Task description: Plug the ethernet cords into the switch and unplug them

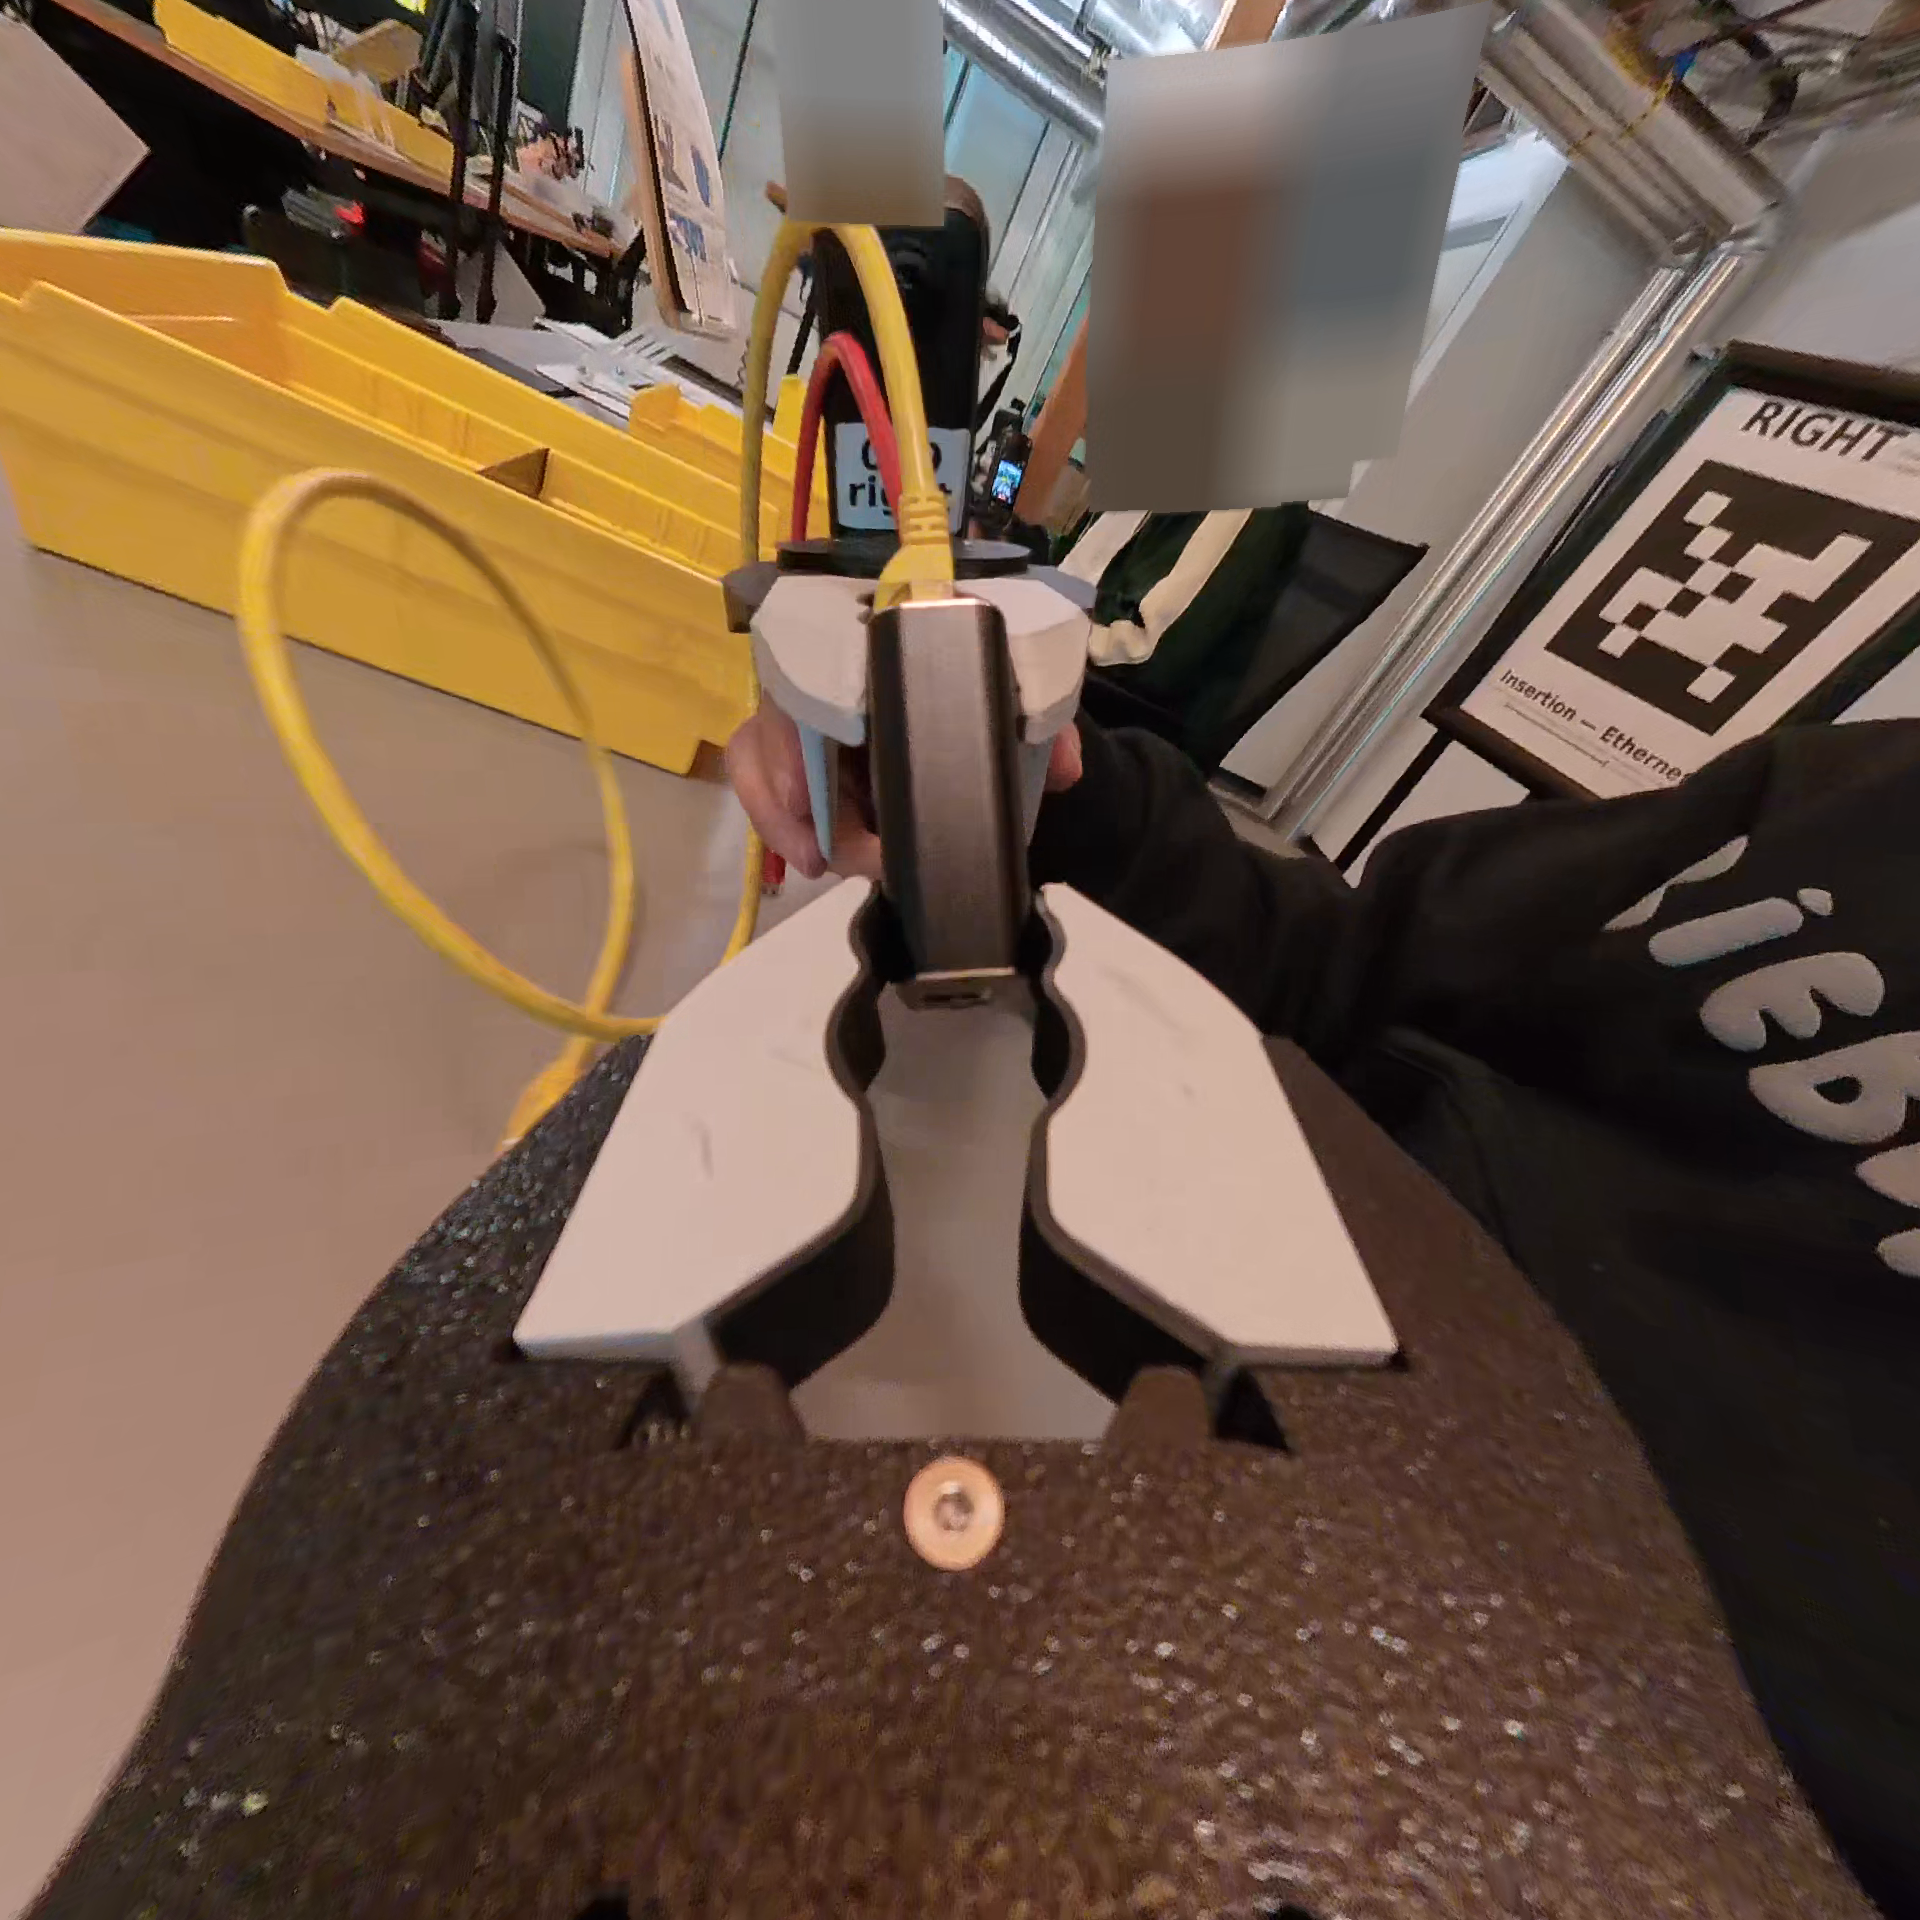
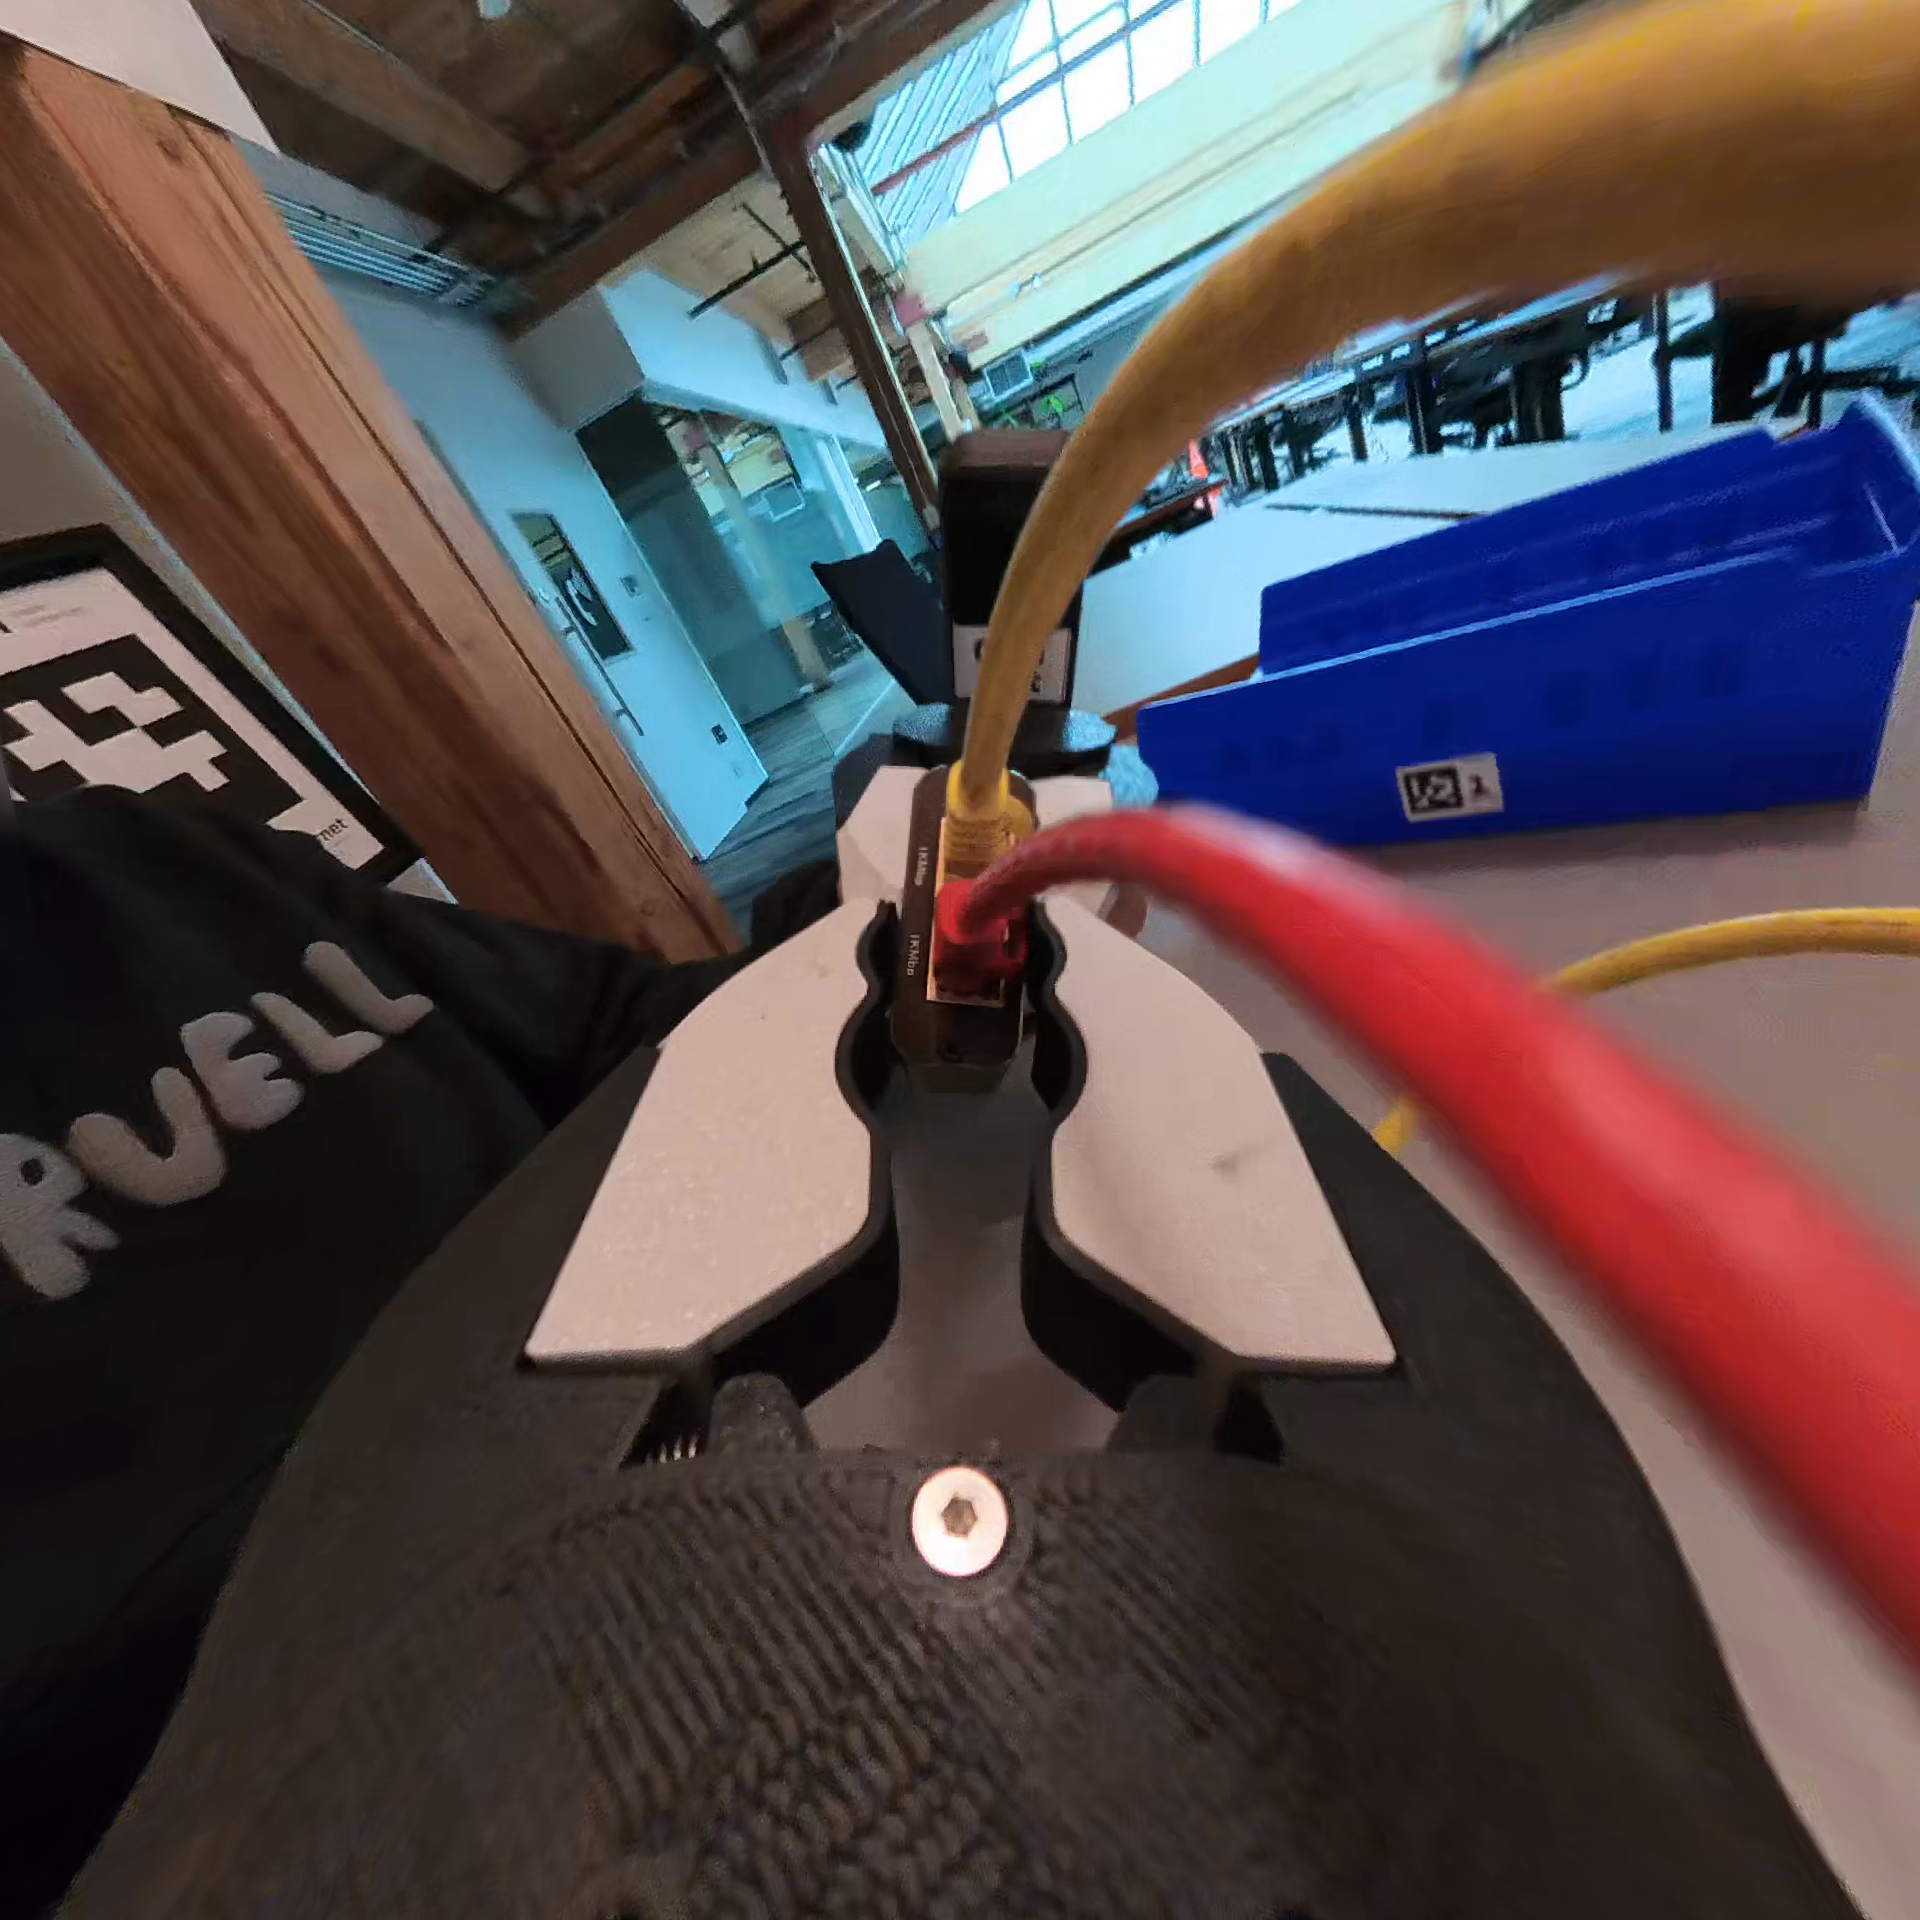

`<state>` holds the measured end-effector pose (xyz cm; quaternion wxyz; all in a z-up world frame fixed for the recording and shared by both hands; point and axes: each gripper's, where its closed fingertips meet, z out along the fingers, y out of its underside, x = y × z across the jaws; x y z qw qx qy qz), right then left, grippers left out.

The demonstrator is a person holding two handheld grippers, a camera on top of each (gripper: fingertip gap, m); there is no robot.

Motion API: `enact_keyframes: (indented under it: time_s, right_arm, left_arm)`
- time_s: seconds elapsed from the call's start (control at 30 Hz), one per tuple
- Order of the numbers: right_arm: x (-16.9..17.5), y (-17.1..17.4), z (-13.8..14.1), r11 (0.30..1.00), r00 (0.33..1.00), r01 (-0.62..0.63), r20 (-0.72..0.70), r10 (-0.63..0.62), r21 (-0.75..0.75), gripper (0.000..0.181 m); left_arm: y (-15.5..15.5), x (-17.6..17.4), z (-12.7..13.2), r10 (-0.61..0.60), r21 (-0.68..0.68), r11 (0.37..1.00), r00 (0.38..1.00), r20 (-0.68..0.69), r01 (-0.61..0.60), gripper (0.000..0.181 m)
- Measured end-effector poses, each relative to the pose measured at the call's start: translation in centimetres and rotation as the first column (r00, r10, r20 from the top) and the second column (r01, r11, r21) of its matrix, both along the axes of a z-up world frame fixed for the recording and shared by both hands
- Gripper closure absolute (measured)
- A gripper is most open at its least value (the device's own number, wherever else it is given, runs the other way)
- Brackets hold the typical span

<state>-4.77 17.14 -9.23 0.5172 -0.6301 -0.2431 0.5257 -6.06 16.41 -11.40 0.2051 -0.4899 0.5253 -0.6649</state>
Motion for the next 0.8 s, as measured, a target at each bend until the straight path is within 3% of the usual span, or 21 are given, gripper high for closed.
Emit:
enact_keyframes:
  time_s: [0.17,0.3,0.37,0.43,0.53,0.6,0.67,0.8]
  right_arm:
    - [-0.1,-0.1,-1.7,0.999,0.999,0.030,0.030,-0.029,-0.024,0.159]
    - [0.0,0.3,-0.5,0.993,0.979,0.118,-0.163,-0.120,-0.027,0.159]
    - [0.2,0.6,-0.2,0.990,0.963,0.117,-0.236,-0.132,-0.076,0.158]
    - [1.2,1.2,0.2,0.972,0.922,0.130,-0.337,-0.192,-0.197,0.158]
    - [1.8,1.7,-0.3,0.933,0.891,0.112,-0.381,-0.247,-0.343,0.158]
    - [1.2,1.4,-0.9,0.924,0.905,0.091,-0.357,-0.232,-0.371,0.158]
    - [0.6,1.0,-0.9,0.922,0.904,0.070,-0.366,-0.220,-0.381,0.159]
    - [-0.1,0.6,-0.7,0.923,0.905,0.049,-0.374,-0.202,-0.381,0.159]
  left_arm:
    - [0.3,-0.1,-0.6,0.004,0.010,1.000,1.000,-0.028,-0.004,0.158]
    - [1.2,-0.1,1.3,0.077,0.056,0.995,0.986,0.149,-0.086,0.157]
    - [2.1,0.1,2.0,0.178,0.157,0.963,0.954,0.240,-0.219,0.154]
    - [2.5,0.1,2.4,0.241,0.345,0.866,0.907,0.346,-0.361,0.142]
    - [2.2,0.3,1.6,0.233,0.643,0.601,0.874,0.427,-0.474,0.111]
    - [2.1,0.8,1.1,0.218,0.744,0.448,0.867,0.447,-0.496,0.108]
    - [2.0,1.4,0.6,0.224,0.776,0.374,0.862,0.455,-0.507,0.105]
    - [2.7,2.1,-0.1,0.272,0.777,0.321,0.839,0.472,-0.541,0.103]
